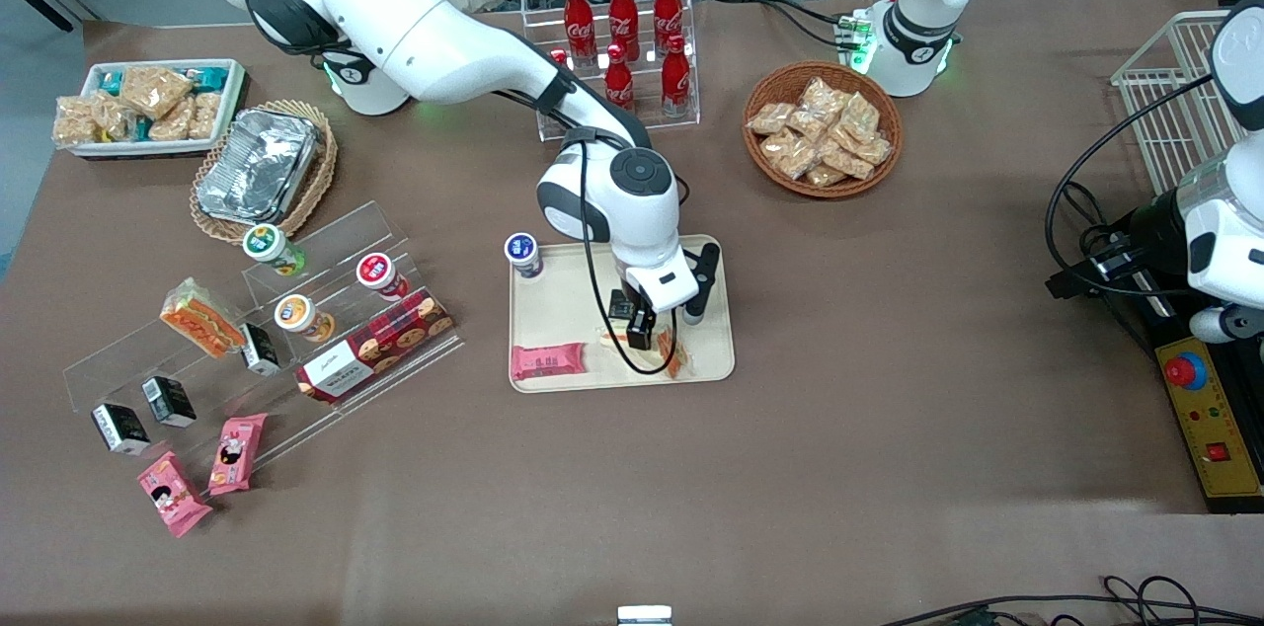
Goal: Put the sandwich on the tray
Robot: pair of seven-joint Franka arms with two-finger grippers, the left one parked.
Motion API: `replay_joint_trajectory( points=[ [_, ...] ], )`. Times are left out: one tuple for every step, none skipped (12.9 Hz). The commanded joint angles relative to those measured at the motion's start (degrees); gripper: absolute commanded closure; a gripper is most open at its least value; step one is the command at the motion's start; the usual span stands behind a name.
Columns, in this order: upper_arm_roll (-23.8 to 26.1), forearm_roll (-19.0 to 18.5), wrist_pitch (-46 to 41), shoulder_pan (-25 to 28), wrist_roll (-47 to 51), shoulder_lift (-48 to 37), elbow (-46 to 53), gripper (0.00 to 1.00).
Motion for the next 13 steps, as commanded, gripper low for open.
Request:
replay_joint_trajectory(
  points=[
    [0.08,-0.77,-5.29,-0.56,1.66,-2.39,-0.05,0.02],
    [0.26,-0.77,-7.66,-0.65,1.30,-3.44,-0.05,0.02],
    [0.26,-0.77,-8.82,-0.22,1.48,-4.15,0.13,0.02],
    [0.26,-0.77,-9.00,-0.22,1.82,-4.85,0.30,0.02],
    [0.26,-0.68,-9.09,-0.65,1.65,-5.99,0.39,0.02],
    [0.43,-0.24,-9.18,-1.44,1.04,-6.26,0.48,0.02],
    [0.43,3.15,-9.35,-2.49,1.04,-7.22,0.48,0.02],
    [-0.09,7.28,-9.88,-2.67,0.86,-8.88,0.57,0.02],
    [-0.09,9.15,-11.36,-4.59,0.86,-10.73,0.65,0.02],
    [-0.01,9.34,-12.68,-5.92,0.95,-11.96,0.66,0.02],
    [-0.01,10.73,-14.35,-7.15,1.04,-13.46,0.66,0.02],
    [-0.09,13.27,-16.71,-8.46,1.21,-15.21,0.74,0.02],
    [-0.36,16.17,-19.61,-9.17,1.39,-16.88,0.92,0.02]
  ],
)
